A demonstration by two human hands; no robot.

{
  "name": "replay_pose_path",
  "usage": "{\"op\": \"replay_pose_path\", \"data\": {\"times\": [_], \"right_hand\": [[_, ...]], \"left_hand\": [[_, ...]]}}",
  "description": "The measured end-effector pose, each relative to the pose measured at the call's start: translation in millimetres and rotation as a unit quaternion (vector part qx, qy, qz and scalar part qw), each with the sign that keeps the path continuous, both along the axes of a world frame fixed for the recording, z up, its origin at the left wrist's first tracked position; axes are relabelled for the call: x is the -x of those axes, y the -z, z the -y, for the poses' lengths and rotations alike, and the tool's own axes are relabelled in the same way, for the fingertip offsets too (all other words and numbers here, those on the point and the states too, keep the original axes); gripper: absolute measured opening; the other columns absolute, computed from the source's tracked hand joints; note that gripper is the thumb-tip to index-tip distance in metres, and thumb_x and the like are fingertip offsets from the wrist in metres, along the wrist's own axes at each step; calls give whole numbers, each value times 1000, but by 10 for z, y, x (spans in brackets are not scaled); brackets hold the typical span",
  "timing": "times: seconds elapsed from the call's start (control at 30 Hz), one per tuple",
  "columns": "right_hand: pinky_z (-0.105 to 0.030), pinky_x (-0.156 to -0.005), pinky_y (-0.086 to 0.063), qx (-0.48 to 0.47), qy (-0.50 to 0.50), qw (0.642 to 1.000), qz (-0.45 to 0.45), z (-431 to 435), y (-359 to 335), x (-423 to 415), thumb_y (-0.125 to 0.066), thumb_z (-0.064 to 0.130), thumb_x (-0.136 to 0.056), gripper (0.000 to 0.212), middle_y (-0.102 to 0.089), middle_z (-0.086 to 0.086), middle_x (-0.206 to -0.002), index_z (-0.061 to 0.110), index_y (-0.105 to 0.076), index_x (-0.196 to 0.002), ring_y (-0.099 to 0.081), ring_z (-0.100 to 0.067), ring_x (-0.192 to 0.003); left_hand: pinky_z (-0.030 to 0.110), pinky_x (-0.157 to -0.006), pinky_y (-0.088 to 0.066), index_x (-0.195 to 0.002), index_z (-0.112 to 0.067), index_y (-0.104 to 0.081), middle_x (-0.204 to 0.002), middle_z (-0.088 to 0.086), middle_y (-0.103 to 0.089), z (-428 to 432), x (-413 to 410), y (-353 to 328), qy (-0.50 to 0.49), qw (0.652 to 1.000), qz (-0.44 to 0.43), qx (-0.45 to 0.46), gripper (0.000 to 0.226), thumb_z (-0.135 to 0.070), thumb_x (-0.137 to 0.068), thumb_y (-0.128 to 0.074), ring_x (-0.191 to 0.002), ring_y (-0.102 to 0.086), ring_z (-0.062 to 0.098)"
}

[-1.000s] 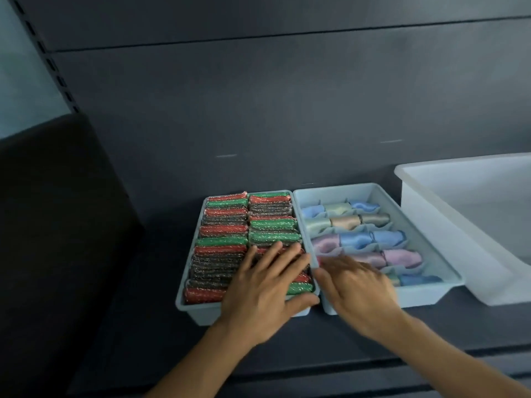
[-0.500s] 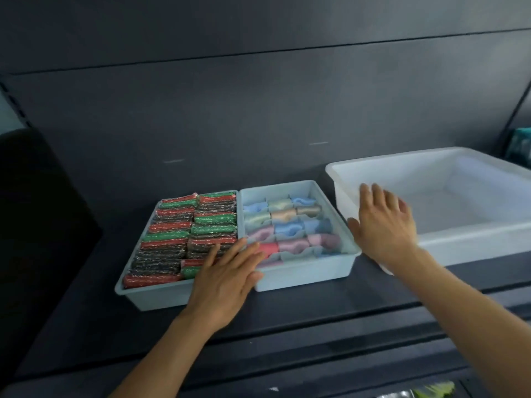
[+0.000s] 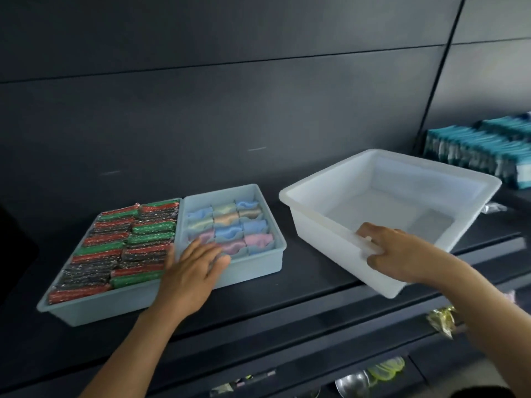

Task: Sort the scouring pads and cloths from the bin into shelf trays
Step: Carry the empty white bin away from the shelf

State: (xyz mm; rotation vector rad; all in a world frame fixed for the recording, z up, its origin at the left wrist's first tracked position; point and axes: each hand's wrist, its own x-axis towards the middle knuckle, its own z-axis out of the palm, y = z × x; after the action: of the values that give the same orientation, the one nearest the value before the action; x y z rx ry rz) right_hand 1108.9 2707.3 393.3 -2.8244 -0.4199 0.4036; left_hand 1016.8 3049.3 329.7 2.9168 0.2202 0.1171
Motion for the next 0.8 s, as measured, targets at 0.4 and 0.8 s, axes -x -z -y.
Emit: {"op": "replay_pose_path", "data": {"times": [0.4, 0.8], "right_hand": [[-49, -114, -19, -40, 234, 961, 143, 734, 11, -28, -51, 51, -92, 72, -13, -9, -159, 20, -20, -149, -14, -32, -145], [-45, -85, -49, -348, 375, 857, 57, 1207, 248, -201, -56, 1, -85, 65, -50, -3, -110, 19, -27, -141, -55, -31, -103]], "left_hand": [[38, -120, -21, -155, -25, -19, -162, -5, -21, 1290, -1843, -580, 112, 952, -39, 282, 67, -45, -98, -47, -148, -24, 15], [41, -98, -48, -130, -22, -51, -123, 4, -62, 1372, -2131, -434, 74, 934, -114, 332, 37, -21, -95, -60, -108, -61, 24]]}}
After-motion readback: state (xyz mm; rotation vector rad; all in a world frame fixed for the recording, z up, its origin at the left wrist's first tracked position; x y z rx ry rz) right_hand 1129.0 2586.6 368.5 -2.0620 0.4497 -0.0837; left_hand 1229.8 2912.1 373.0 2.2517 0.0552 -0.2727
